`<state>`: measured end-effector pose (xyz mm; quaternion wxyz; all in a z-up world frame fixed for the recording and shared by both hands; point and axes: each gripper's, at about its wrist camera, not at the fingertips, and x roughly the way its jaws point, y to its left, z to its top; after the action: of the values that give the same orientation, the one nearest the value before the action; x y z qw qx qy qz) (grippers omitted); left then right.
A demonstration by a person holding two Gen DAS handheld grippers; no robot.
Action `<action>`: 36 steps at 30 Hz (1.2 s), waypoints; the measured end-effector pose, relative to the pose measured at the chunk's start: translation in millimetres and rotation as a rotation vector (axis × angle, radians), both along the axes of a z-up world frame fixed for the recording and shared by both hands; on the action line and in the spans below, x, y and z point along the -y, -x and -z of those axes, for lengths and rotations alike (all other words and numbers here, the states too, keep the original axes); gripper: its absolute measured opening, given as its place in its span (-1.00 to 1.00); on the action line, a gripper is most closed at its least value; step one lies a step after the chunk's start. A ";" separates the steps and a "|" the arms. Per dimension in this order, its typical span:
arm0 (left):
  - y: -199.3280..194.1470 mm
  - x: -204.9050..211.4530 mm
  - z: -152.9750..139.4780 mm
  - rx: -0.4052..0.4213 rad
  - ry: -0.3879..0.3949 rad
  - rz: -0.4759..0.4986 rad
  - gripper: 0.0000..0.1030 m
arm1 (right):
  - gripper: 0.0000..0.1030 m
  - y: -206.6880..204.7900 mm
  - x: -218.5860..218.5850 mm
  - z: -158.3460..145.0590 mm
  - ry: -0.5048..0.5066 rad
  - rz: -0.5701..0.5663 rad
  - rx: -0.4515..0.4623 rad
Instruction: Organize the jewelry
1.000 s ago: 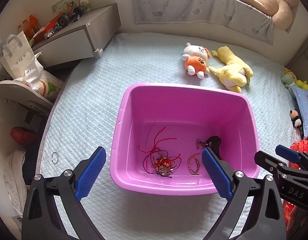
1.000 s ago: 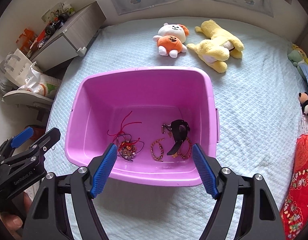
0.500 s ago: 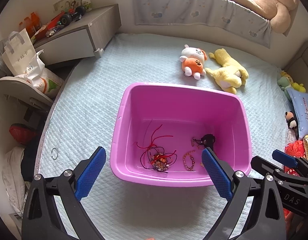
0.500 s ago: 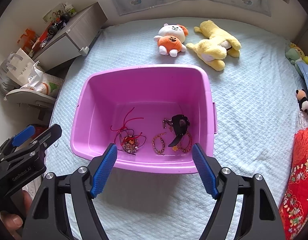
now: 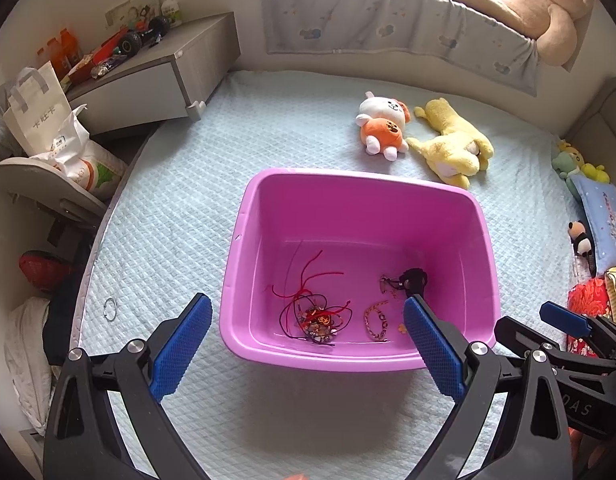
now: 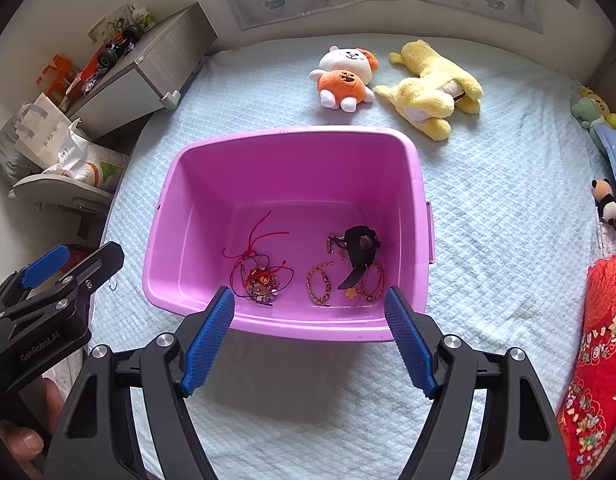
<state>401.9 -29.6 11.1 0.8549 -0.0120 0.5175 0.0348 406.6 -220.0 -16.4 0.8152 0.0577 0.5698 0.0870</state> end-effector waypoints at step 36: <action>-0.2 0.8 5.8 -0.015 -0.003 0.000 0.84 | 0.43 3.8 -5.4 3.7 0.002 -0.009 -0.004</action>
<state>402.1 -30.4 5.3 0.8511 -0.0105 0.5237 0.0355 402.8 -214.7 -20.1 0.8136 0.0545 0.5718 0.0900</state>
